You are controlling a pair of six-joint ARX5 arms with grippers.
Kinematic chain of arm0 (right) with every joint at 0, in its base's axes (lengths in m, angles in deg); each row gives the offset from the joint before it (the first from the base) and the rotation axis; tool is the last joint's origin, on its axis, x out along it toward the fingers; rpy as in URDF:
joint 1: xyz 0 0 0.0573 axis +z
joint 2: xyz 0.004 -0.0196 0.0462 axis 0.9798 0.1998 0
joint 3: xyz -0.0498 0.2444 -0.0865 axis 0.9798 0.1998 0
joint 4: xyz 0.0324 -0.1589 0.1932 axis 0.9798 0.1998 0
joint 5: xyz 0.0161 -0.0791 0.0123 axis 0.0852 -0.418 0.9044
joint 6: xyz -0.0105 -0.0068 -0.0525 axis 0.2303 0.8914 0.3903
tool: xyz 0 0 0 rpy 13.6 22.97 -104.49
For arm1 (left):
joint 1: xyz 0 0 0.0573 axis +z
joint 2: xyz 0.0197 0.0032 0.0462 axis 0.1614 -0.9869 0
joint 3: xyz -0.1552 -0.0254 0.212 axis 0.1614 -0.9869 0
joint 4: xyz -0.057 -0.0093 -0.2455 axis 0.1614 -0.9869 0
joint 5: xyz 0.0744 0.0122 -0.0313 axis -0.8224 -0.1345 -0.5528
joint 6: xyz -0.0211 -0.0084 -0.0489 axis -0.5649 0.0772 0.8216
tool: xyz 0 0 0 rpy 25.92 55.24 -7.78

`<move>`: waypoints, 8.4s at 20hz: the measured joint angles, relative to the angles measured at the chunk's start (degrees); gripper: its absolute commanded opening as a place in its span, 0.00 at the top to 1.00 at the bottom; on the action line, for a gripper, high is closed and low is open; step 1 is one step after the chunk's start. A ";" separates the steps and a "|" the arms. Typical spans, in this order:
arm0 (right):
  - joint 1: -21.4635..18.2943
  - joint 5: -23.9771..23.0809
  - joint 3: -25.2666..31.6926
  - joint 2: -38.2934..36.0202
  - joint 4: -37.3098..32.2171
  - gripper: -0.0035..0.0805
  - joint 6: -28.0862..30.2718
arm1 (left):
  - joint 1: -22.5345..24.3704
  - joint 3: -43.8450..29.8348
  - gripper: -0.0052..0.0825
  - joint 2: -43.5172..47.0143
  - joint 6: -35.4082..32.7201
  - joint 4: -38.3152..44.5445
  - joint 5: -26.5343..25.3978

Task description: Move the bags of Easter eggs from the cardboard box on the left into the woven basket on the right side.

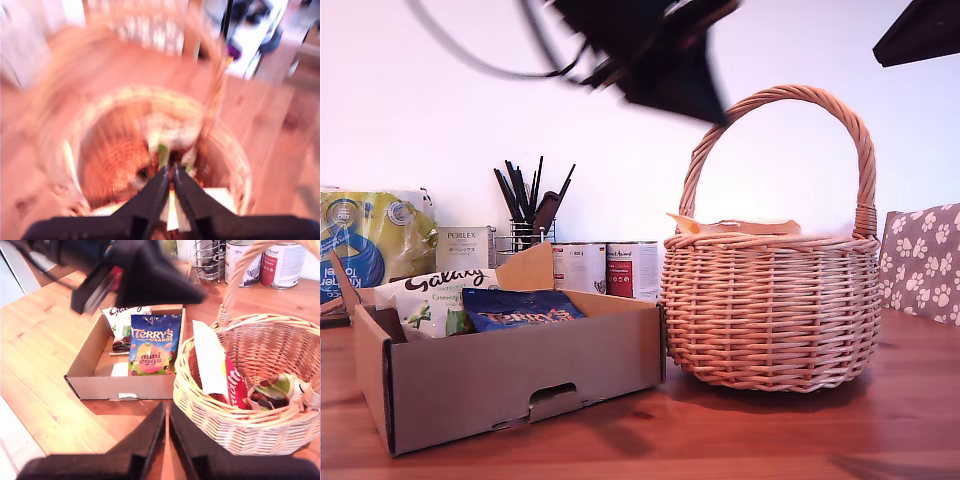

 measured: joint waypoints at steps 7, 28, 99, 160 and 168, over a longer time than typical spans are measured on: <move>0.00 0.00 0.00 0.00 0.04 0.97 0.00 | 10.49 -16.31 0.97 10.49 1.40 0.55 -0.02; 0.00 0.00 0.00 0.02 -0.04 0.97 0.00 | 34.27 -18.58 0.11 7.04 -23.82 1.99 5.81; 0.00 0.00 0.00 0.02 -0.07 0.97 0.00 | 30.23 -12.41 0.90 9.92 -17.99 -3.28 8.31; 0.00 0.00 0.00 0.02 0.02 0.97 0.00 | -4.98 3.65 0.97 3.91 13.14 -16.22 -4.85; 0.00 0.00 0.00 0.02 0.11 0.97 0.00 | 2.62 -14.38 0.97 18.03 12.20 -17.14 -9.73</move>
